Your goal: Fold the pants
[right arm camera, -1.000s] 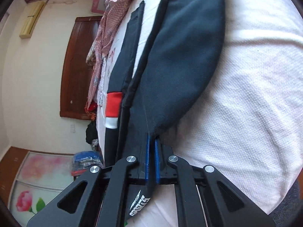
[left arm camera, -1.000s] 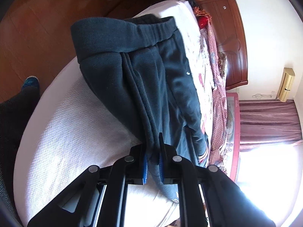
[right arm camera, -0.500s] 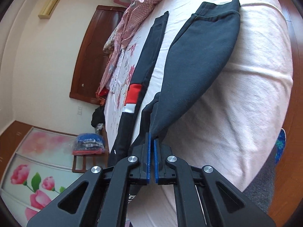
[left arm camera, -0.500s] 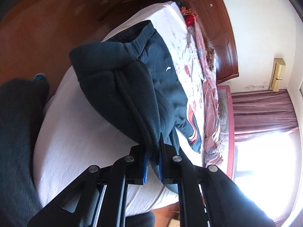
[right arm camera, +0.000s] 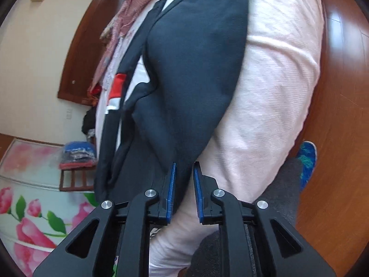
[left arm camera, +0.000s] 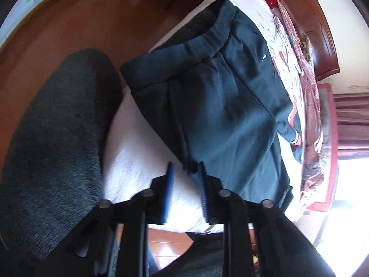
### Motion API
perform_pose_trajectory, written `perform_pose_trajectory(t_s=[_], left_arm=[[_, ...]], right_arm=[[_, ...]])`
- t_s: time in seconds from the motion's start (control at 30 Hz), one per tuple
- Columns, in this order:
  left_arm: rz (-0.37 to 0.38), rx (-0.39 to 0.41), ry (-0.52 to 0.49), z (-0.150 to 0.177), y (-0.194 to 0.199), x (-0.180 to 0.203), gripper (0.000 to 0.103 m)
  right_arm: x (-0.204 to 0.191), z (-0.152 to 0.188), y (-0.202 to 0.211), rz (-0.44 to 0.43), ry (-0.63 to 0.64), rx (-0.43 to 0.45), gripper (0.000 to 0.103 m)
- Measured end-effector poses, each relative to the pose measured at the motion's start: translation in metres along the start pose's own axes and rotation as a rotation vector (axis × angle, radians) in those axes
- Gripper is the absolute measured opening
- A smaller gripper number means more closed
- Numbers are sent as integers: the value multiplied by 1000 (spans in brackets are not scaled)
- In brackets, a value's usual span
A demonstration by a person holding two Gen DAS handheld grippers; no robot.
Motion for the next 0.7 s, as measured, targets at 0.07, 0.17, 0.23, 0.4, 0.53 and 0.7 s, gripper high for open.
perform_pose_trajectory(t_s=[0.07,0.17,0.23,0.4,0.53,0.7], left_arm=[[-36,75,-112,-5,17,16,36],[-5,213,-251,-16,40,56,92],[31,238,-433,-16,41,100,95],[73,231,-772,18,32,181,100],[91,229,-886,46,34,204,101],[62,196,-955,70,33,211,101]], right_arm=[[-3,-8,15,-3,15,39,15],[3,-45,43,-3,-57,175,15],[17,-80,63,39,-110,281,15],[28,-149,67,91,-177,394,15],[33,-180,53,149,-189,386,15],[49,-201,45,203,-209,398,28]])
Point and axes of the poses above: each gripper's, at about its wrist camera, not at the fingertips, and y roughly against the way its jaws point, x to its right, z to its underside, the point moved 9 cm from there along -y, roughly the way its jaws point, and after that the axes turned 8 degrees about -y, right-handed, at the moved point
